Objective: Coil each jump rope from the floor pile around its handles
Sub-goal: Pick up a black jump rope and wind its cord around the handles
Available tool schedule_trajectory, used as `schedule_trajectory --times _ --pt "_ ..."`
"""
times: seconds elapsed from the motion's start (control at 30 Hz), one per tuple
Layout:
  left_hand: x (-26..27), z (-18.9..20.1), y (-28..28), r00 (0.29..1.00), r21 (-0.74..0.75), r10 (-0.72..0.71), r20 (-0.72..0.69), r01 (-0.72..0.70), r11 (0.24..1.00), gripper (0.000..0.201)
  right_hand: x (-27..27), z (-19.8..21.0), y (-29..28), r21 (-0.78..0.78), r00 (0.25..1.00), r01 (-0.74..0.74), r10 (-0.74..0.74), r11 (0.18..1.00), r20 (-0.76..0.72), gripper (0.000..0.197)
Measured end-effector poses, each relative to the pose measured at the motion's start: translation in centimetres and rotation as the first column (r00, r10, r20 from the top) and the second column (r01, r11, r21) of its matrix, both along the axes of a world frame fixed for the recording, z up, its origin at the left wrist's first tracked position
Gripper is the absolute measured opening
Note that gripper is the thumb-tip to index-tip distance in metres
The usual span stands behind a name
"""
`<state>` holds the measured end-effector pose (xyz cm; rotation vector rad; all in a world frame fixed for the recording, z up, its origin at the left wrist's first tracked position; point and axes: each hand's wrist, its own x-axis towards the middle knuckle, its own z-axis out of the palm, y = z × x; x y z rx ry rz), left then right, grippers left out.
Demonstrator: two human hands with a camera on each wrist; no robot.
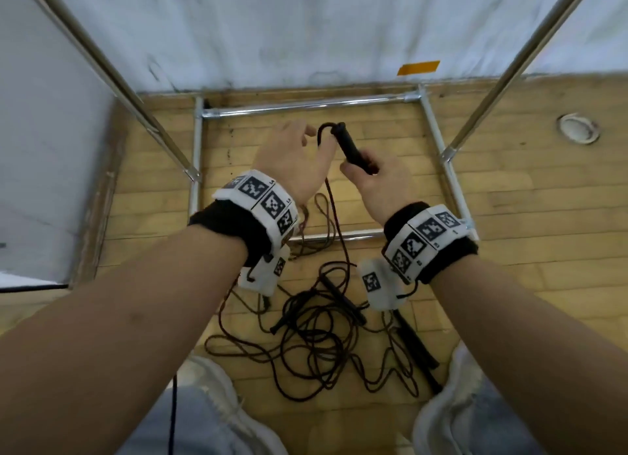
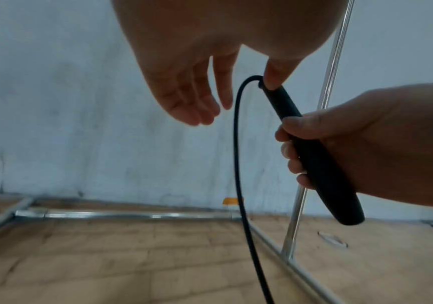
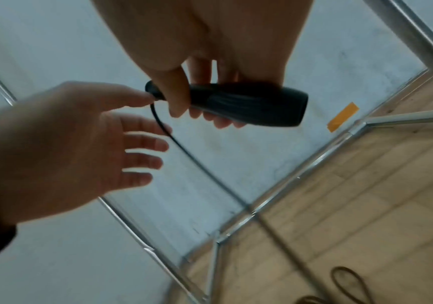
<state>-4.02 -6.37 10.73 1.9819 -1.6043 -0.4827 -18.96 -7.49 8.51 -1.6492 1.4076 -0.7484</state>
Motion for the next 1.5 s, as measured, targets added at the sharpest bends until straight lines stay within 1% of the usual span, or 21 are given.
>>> schedule_trajectory --times 0.1,0.13,0.2,0.27,0.33,0.4,0.47,0.53,0.6,0.67,0.73,0.77,0.87,0.93,0.97,1.07,1.17,1.23,1.33,1.4,1.5 --pt "-0.1 5.7 1.4 0.950 0.056 -0.070 -0.304 0.091 0.994 0.058 0.3 4.7 1.7 -0.084 1.000 -0.019 0.020 0.996 0.013 0.018" --pt "-0.2 7.4 1.8 0.933 0.063 -0.085 -0.349 0.114 0.991 0.057 0.5 6.1 2.4 -0.120 0.999 -0.041 0.040 0.992 -0.004 0.019" --pt "-0.5 10.4 2.7 0.926 0.027 -0.079 -0.370 0.096 0.995 0.035 0.9 8.7 3.7 -0.194 0.995 -0.077 0.064 0.978 -0.071 0.020" --pt "-0.7 12.6 3.6 0.876 0.022 -0.017 -0.482 0.031 0.999 0.018 1.1 11.1 4.7 -0.263 0.995 -0.075 0.053 0.962 -0.089 0.020" --pt "-1.0 14.5 4.8 0.778 0.053 0.057 -0.626 -0.030 0.998 0.019 1.2 13.5 5.4 -0.301 0.997 -0.048 0.030 0.952 -0.065 0.019" --pt "-1.3 16.3 6.2 0.719 0.037 0.102 -0.688 -0.105 0.994 0.019 1.5 15.5 6.1 -0.313 0.997 -0.053 0.030 0.948 -0.077 0.017" --pt "-1.5 18.0 7.4 0.764 -0.067 0.065 -0.641 -0.141 0.988 0.012 1.7 16.9 6.8 -0.290 0.999 -0.043 0.040 0.956 -0.017 0.021" --pt "-1.4 19.8 8.3 0.801 -0.183 -0.004 -0.598 -0.132 0.974 0.016 1.4 17.8 7.3 -0.248 0.988 0.050 -0.012 0.967 0.152 0.023" --pt "-1.1 21.5 9.0 0.779 -0.247 -0.104 -0.619 -0.068 0.967 0.012 0.6 18.5 7.5 -0.182 0.972 0.065 -0.021 0.981 0.232 0.027" --pt "-0.9 22.8 9.5 0.756 -0.251 -0.175 -0.631 0.015 0.968 0.009 0.2 18.7 7.6 -0.065 0.969 -0.162 0.171 0.985 0.176 0.032" --pt "-0.7 23.6 9.6 0.754 -0.256 -0.212 -0.622 0.060 0.965 0.009 0.4 18.3 8.1 0.060 0.917 -0.389 0.380 0.919 0.124 0.018" --pt "-0.6 23.9 9.7 0.752 -0.260 -0.223 -0.621 0.071 0.963 0.009 0.6 18.0 8.5 0.108 0.895 -0.444 0.435 0.890 0.095 0.013" --pt "0.0 24.0 9.5 0.741 -0.278 -0.242 -0.626 0.078 0.957 0.009 0.6 16.4 8.9 0.190 0.841 -0.497 0.524 0.847 -0.134 0.016" --pt "0.7 23.5 9.3 0.789 -0.291 -0.226 -0.571 0.063 0.955 0.008 -0.1 15.2 8.8 0.220 0.792 -0.488 0.534 0.845 -0.295 0.015" --pt "1.0 23.0 9.1 0.830 -0.301 -0.206 -0.518 0.048 0.952 0.008 -0.5 14.8 8.8 0.219 0.814 -0.449 0.498 0.866 -0.300 0.014" --pt "1.7 21.0 9.0 0.916 -0.277 -0.087 -0.392 -0.027 0.961 0.014 -1.4 15.2 8.3 0.167 0.950 -0.279 0.297 0.945 -0.093 0.013" --pt "1.7 18.5 9.2 0.932 -0.044 -0.004 -0.361 -0.012 0.999 0.028 -1.7 17.3 7.5 0.102 0.975 -0.161 0.143 0.982 0.168 0.016" --pt "1.0 17.1 9.5 0.936 0.083 -0.070 -0.344 0.104 0.991 0.029 -1.5 18.9 7.1 0.091 0.934 -0.109 0.071 0.990 0.350 0.017" --pt "-0.5 16.1 9.6 0.925 0.132 -0.198 -0.324 0.252 0.959 0.009 -0.9 20.5 6.0 0.110 0.827 -0.030 -0.037 0.993 0.560 0.017" --pt "-0.9 15.8 9.2 0.888 0.146 -0.212 -0.407 0.293 0.945 0.006 -0.9 21.0 5.3 0.118 0.761 -0.006 -0.072 0.993 0.645 0.017" --pt "-0.8 15.3 8.6 0.834 0.126 -0.213 -0.509 0.317 0.940 0.009 -1.2 20.7 4.7 0.155 0.712 -0.023 -0.093 0.988 0.696 0.016"
